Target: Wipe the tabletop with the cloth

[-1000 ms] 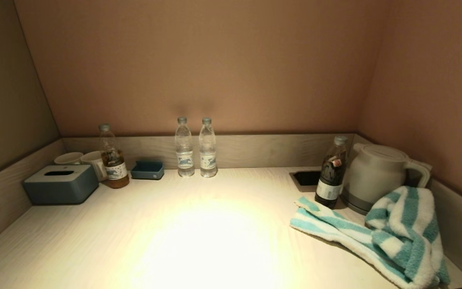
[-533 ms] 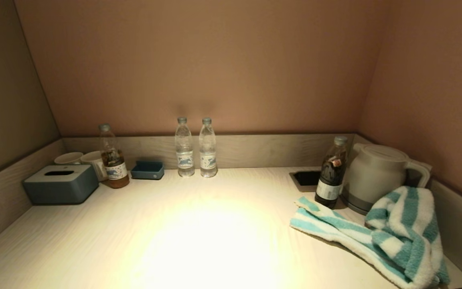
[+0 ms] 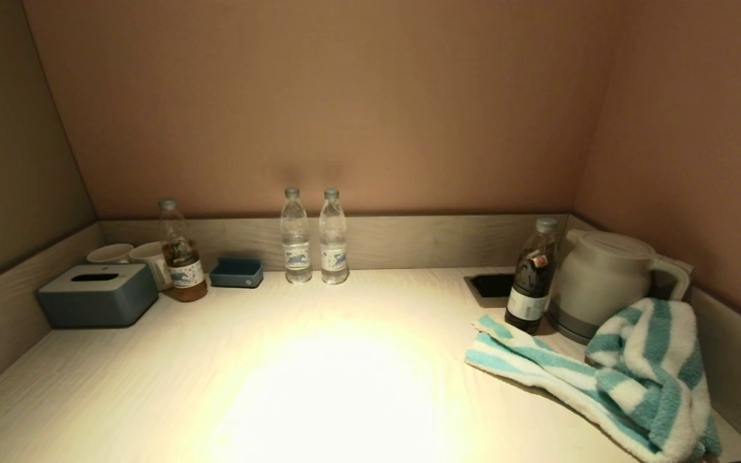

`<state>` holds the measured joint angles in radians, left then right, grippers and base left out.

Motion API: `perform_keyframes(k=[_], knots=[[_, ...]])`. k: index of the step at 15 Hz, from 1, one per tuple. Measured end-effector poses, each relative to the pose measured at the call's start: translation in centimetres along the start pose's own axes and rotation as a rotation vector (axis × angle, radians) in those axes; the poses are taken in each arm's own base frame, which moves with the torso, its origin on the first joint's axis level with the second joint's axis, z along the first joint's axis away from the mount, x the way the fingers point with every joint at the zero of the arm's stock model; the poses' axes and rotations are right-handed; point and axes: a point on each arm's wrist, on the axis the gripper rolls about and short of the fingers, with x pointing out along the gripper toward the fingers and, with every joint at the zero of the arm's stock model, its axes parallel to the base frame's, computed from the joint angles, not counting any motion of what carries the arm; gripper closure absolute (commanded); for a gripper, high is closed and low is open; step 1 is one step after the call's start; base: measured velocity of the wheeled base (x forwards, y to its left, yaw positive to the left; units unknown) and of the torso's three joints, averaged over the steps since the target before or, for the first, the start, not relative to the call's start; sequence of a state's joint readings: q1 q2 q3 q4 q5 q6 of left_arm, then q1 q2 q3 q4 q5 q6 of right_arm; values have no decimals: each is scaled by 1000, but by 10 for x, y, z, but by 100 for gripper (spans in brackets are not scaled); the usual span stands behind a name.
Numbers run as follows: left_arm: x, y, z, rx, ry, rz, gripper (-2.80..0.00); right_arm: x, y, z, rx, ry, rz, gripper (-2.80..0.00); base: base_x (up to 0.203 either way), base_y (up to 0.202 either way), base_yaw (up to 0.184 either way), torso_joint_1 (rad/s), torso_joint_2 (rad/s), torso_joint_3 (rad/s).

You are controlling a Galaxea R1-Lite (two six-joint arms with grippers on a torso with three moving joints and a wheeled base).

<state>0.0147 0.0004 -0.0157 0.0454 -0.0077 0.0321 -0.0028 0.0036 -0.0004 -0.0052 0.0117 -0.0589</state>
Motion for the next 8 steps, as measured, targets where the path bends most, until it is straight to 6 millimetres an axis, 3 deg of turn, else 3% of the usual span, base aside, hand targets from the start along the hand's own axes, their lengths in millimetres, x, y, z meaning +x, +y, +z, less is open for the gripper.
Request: perform_keyframes(k=[8], knots=[[0, 0, 0, 0, -1, 0, 0, 0, 0, -1, 15, 5, 5, 0, 0, 0, 0, 0, 0, 0]])
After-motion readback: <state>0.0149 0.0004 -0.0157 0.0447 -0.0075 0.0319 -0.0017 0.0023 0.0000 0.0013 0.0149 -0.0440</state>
